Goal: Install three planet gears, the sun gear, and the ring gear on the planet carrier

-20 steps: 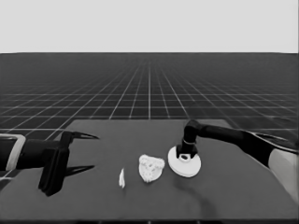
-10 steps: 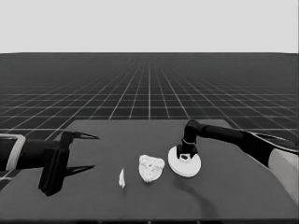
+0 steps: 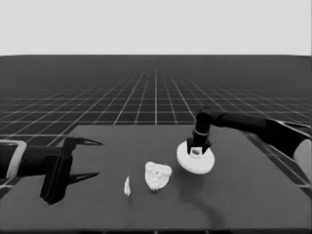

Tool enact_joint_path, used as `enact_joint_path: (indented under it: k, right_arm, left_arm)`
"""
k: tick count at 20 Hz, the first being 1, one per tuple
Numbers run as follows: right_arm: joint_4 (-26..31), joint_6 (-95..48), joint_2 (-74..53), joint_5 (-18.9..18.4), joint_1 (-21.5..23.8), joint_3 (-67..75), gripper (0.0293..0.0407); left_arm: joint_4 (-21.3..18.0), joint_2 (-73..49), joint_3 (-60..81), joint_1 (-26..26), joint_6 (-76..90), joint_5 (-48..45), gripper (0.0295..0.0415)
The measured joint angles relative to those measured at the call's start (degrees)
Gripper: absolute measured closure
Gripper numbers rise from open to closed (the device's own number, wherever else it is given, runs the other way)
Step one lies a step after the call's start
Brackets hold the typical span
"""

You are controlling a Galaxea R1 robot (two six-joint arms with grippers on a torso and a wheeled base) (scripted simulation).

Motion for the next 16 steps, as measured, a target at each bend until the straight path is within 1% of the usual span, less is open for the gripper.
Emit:
enact_joint_path:
  k: [1,2,3,5,10,12,14,16]
  right_arm:
    - [-1.61,11.37,5.38,-0.59,-0.89,2.83,0.0351]
    - [-2.39,16.88,13.12,-1.0,-1.66,2.49,0.0351]
    - [-2.81,18.85,18.32,-1.2,-2.1,0.23,0.0351]
    - [-3.18,19.73,23.21,-1.34,-2.46,-3.34,0.0352]
    - [-3.37,19.82,25.42,-1.39,-2.61,-5.63,0.0352]
    - [-6.83,18.73,25.97,-0.4,-6.21,-7.48,0.0351]
    - [-8.0,18.23,26.21,0.04,-7.52,-8.35,0.0352]
    - [-8.4,18.05,26.3,0.19,-7.92,-8.67,0.0352]
  left_arm:
    - [0.0,0.0,0.0,0.0,0.0,0.0,0.0326]
    - [0.0,0.0,0.0,0.0,0.0,0.0,0.0326]
    - [0.0,0.0,0.0,0.0,0.0,0.0,0.0326]
    - [0.0,0.0,0.0,0.0,0.0,0.0,0.0326]
    - [0.0,0.0,0.0,0.0,0.0,0.0,0.0326]
    - [0.0,0.0,0.0,0.0,0.0,0.0,0.0326]
    - [0.0,0.0,0.0,0.0,0.0,0.0,0.0326]
    - [0.0,0.0,0.0,0.0,0.0,0.0,0.0326]
